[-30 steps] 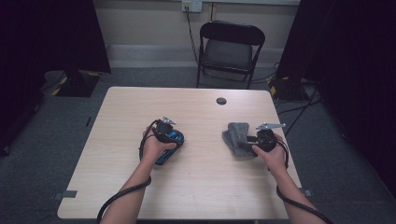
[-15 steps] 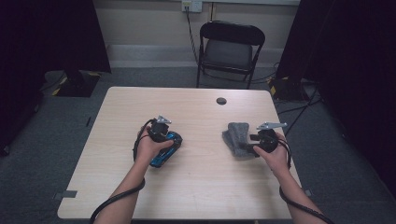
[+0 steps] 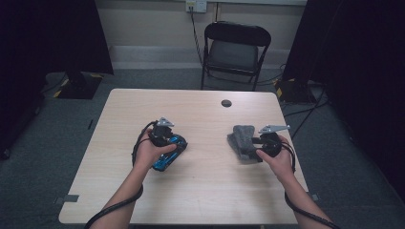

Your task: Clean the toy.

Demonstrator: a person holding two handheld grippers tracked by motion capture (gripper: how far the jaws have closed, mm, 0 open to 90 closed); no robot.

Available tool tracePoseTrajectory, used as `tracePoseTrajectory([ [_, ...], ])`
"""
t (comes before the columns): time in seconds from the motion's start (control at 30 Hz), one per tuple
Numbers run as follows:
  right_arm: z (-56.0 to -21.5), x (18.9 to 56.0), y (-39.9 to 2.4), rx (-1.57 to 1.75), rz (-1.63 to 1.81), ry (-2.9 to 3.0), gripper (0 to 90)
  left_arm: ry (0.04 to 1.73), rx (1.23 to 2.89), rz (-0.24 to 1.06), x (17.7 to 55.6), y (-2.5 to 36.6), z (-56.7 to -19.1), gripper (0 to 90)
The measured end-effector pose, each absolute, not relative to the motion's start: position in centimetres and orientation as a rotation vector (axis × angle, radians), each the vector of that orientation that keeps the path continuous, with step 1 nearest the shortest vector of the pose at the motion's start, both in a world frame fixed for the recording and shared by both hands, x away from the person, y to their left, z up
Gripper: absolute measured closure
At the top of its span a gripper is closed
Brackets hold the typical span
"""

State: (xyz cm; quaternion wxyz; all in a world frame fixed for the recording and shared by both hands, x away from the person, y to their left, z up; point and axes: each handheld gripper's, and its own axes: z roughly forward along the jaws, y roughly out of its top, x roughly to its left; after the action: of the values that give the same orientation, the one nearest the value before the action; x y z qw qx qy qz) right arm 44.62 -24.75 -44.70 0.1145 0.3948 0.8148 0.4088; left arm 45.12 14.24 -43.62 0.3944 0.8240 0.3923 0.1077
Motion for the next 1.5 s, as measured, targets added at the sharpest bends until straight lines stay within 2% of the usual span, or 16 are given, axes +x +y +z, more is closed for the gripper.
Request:
tracePoseTrajectory([
  [0.23, -44.2, 43.6, -23.9, 1.079, 1.21, 2.429, 16.6, 0.947, 2.083, 0.237, 43.6, 14.0, -43.5, 17.5],
  [0.93, -44.9, 40.4, -20.4, 0.93, 1.243, 2.556, 16.5, 0.81, 2.116, 0.142, 39.4, 11.9, -45.1, 17.7],
  [1.5, -47.1, 37.2, -18.1, 0.815, 1.248, 2.676, 17.8, 0.722, 2.193, 0.08, 36.6, 10.0, -48.0, 18.6],
])
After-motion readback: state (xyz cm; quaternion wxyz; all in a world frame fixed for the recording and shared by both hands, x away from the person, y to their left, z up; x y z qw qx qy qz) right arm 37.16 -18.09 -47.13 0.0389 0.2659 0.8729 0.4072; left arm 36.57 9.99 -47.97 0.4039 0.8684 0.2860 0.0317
